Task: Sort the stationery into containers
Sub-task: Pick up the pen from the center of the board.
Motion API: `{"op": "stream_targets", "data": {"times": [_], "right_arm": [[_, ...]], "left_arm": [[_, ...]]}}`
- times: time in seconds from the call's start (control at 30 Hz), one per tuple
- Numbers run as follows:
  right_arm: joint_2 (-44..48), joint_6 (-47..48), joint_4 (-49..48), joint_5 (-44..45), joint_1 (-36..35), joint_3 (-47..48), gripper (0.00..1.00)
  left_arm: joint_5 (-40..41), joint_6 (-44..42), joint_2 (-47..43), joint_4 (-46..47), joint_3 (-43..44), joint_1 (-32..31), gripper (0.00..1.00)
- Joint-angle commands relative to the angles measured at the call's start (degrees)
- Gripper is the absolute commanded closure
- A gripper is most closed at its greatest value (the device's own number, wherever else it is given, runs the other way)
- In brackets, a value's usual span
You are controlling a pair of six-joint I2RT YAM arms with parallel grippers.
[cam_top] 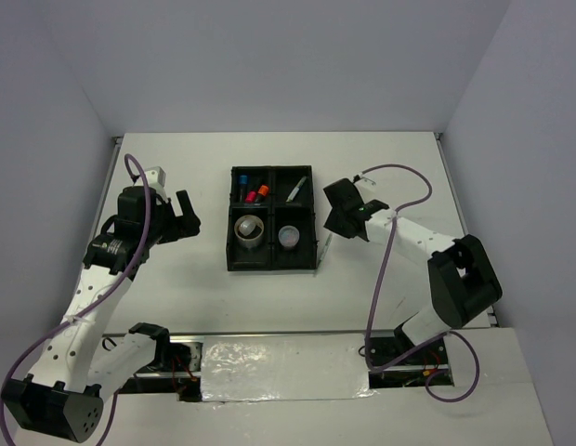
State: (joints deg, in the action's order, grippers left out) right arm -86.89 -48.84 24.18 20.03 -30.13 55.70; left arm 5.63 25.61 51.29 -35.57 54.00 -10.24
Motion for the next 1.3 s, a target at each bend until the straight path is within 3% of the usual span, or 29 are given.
{"op": "stream_targets", "data": {"times": [0.0, 0.5, 0.77, 1.1, 1.27], "right_arm": [[-1.17, -1.61, -3.70, -0.16, -0.54, -0.59, 0.61], [-6.80, -6.09, -5.03, 0.01, -7.22, -4.55, 0.63], [-7.24, -6.44, -4.59, 0.89, -7.22, -5.87, 0.64], [-10.23, -7.41, -3.79, 0.45, -6.96, -7.18, 0.79], [-6.98, -7.06, -6.43, -1.57, -6.08, -9.82, 0.87]], "left_arm": [[-0.53, -0.82, 0.39, 1.82, -0.30, 0.31, 0.01], [-0.44, -0.82, -0.05, 1.65, -0.21, 0.40, 0.01], [-0.44, -0.91, -0.40, 1.65, -0.21, 0.40, 0.01], [-0.27, -0.82, -0.05, 1.65, -0.30, 0.40, 0.01], [-0.35, -0.82, 0.04, 1.65, -0.30, 0.40, 0.01]]}}
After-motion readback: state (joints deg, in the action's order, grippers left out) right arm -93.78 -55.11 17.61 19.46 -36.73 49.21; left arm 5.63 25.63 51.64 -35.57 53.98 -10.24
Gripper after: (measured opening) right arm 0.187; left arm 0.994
